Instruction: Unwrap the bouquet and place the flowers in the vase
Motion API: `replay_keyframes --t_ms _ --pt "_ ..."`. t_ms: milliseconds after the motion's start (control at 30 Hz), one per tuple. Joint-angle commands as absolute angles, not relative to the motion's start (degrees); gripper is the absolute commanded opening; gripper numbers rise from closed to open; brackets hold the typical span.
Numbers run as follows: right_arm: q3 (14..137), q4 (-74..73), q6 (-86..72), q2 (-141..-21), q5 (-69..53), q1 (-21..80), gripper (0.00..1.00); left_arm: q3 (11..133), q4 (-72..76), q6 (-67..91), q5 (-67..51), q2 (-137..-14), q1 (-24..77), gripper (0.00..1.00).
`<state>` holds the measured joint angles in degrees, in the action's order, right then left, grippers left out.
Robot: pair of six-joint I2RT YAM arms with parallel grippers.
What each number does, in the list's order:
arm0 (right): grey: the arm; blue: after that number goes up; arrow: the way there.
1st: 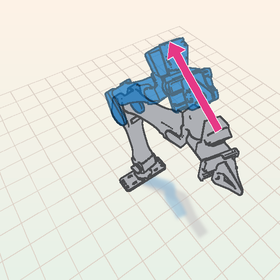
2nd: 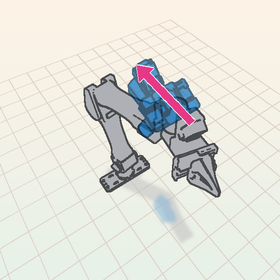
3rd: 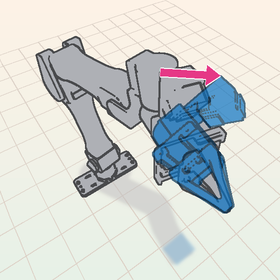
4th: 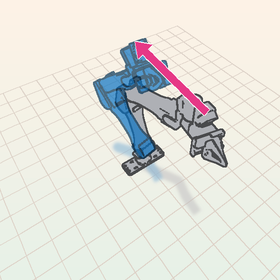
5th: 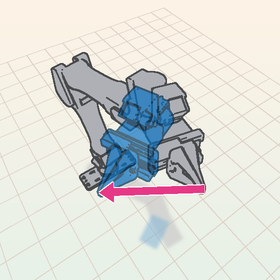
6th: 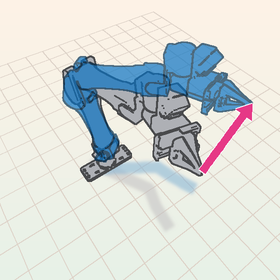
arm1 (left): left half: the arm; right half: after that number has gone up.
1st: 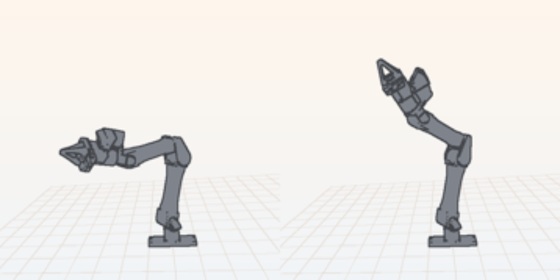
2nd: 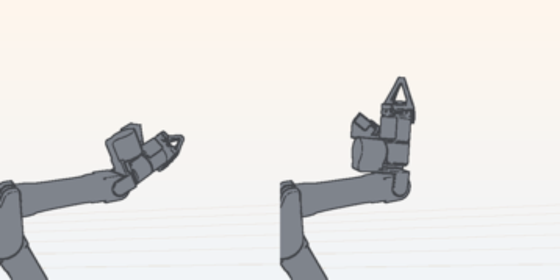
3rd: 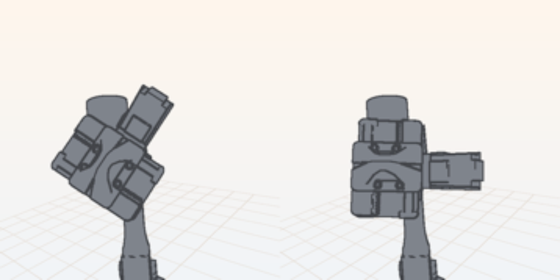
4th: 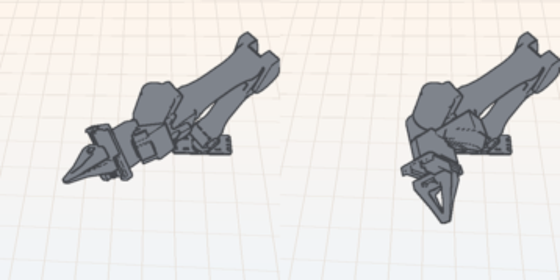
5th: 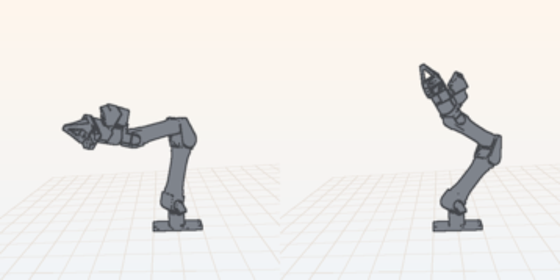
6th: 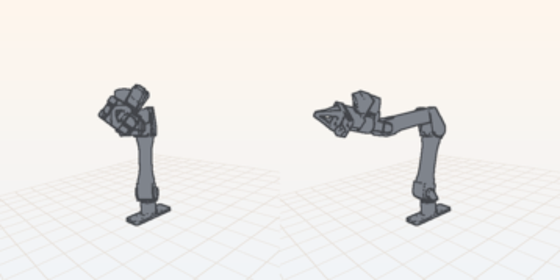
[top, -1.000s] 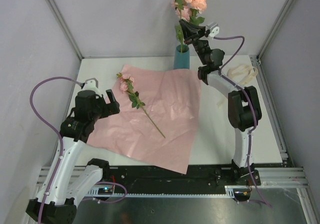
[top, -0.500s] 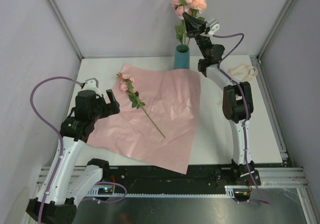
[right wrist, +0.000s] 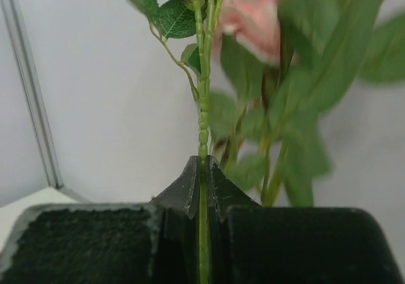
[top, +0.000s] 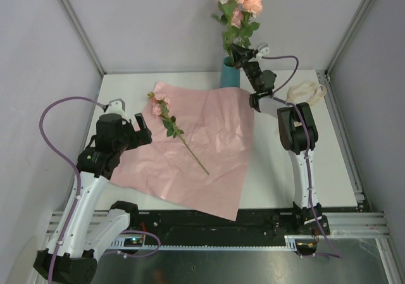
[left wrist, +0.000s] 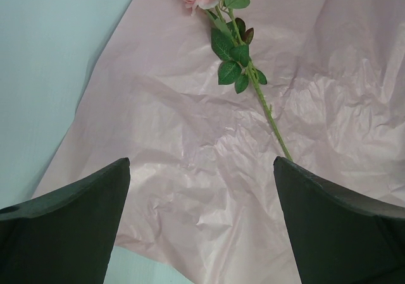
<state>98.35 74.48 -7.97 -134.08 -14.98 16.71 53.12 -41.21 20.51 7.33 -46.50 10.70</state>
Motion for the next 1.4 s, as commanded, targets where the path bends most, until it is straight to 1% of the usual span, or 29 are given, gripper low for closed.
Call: replay_keyframes --t_ms 0,300,467,600,700,767,933,1100,1367 --pt "93.29 83.49 -8.66 -130.10 -10.56 17.39 0.07 52.91 -39.82 20.04 7.94 -46.03 10.29 0.99" --pt "82.97 82.17 -8.18 -121.10 -8.74 17.94 0.35 52.81 -39.80 20.09 8.02 -45.23 10.28 1.00" --pt "76.92 79.20 -8.36 -114.63 -9.70 19.20 0.43 52.79 -39.81 20.08 7.92 -44.98 10.29 1.00" --pt "70.82 77.50 -7.87 -109.67 -9.25 21.71 0.44 52.81 -39.78 20.12 8.00 -44.77 10.31 1.00" --pt "66.67 73.59 -7.10 -105.72 -8.26 24.81 0.44 52.82 -39.74 20.16 8.21 -44.55 10.30 1.00" --pt "64.68 68.94 -6.32 -103.03 -6.79 27.45 0.44 52.80 -39.75 20.16 8.18 -44.51 10.29 1.00" --pt "63.50 49.27 -10.01 -97.70 -2.17 33.69 0.43 52.82 -39.74 20.28 8.27 -44.38 10.29 1.00" --pt "63.54 37.02 -16.84 -98.02 -3.03 37.04 0.42 52.85 -39.75 20.25 7.86 -44.33 10.28 1.00" --pt "66.76 23.90 -24.99 -104.78 -6.58 39.70 0.41 52.74 -39.73 20.30 7.53 -44.12 10.28 1.00"
